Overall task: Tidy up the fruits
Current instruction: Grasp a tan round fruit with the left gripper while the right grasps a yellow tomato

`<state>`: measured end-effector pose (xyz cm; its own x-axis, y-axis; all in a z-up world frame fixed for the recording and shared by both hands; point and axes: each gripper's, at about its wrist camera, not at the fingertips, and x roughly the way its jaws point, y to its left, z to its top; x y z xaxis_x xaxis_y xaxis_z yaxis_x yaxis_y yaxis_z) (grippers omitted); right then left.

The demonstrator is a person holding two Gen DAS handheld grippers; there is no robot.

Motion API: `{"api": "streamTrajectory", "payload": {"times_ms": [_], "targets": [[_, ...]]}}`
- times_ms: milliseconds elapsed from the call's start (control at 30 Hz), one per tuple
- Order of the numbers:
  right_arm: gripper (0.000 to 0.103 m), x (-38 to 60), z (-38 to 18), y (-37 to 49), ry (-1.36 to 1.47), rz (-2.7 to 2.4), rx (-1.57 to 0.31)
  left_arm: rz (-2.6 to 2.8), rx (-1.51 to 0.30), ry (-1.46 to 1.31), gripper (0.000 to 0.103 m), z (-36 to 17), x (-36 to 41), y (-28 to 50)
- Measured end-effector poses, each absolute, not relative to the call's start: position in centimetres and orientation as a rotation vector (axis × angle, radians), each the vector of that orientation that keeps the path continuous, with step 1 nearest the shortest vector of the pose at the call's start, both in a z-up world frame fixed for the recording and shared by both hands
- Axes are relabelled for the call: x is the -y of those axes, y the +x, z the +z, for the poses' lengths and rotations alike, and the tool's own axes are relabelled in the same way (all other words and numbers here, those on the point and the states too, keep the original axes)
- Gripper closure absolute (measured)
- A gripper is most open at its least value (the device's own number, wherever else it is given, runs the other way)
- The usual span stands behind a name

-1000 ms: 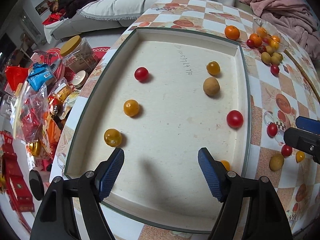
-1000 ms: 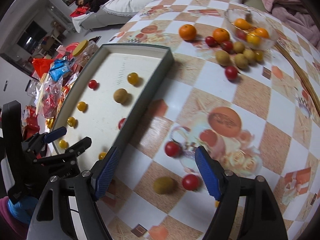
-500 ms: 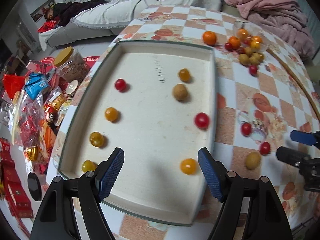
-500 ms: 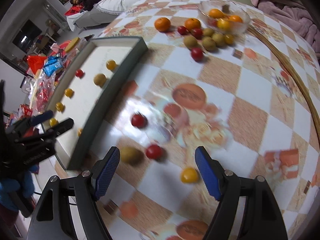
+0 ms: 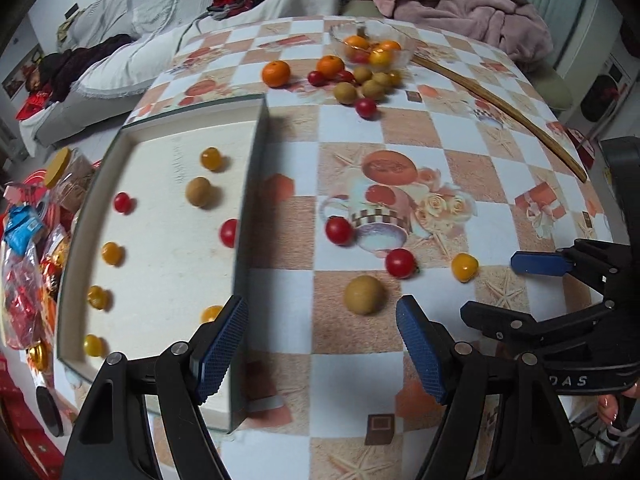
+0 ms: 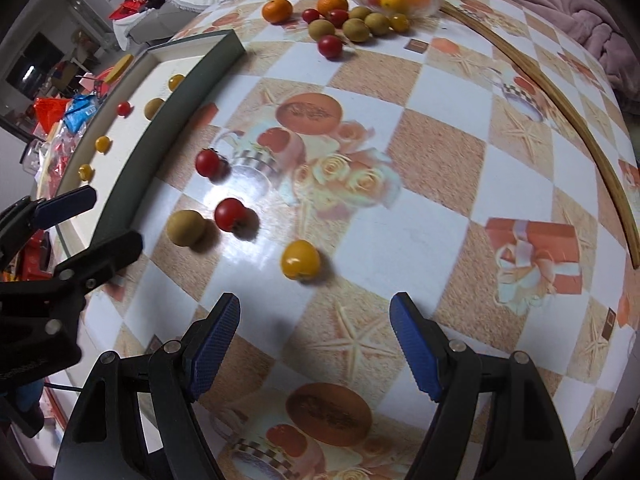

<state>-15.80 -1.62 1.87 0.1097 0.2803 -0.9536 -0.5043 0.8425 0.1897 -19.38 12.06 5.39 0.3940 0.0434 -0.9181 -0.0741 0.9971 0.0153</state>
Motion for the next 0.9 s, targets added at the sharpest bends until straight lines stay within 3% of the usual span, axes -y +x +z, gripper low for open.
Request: {"api": "streamTrajectory", "payload": {"times_ms": [433,467,567,633,700,900], "targets": [[0.023,2.9,1.6,-15.5,-0.177,0.565,-1.338,0.061,-1.218,-0.004,0.027,1.7,-10.8,-17.1],[0.023,2.9,1.6,-15.4,-0.175,0.565,-1.338,0.059,-1.219,-0.007,0.029,1.6,-10.7,-17.0],[0.023,3.0,1.6,-15.4,-0.170,0.567,-1.339,0.049,-1.242,-0.010,0.050,1.1,-10.5,-16.8],[0.023,3.0,1.6,-15.3,-0.168,0.569,-1.339,0.044,-1.239,-0.018,0.053,1.0,-10.4,-16.8],[0.023,2.8,1.5,-15.3,-0.170,0.573,-1.336,0.033,-1.237,-0.025,0.065,1.1,-10.3,-16.9],[0.023,1.6,1.5,-15.1,-0.193,0.602,-1.318,0.042,-1.235,-0.047,0.070,1.1,-10.5,-17.3]]}}
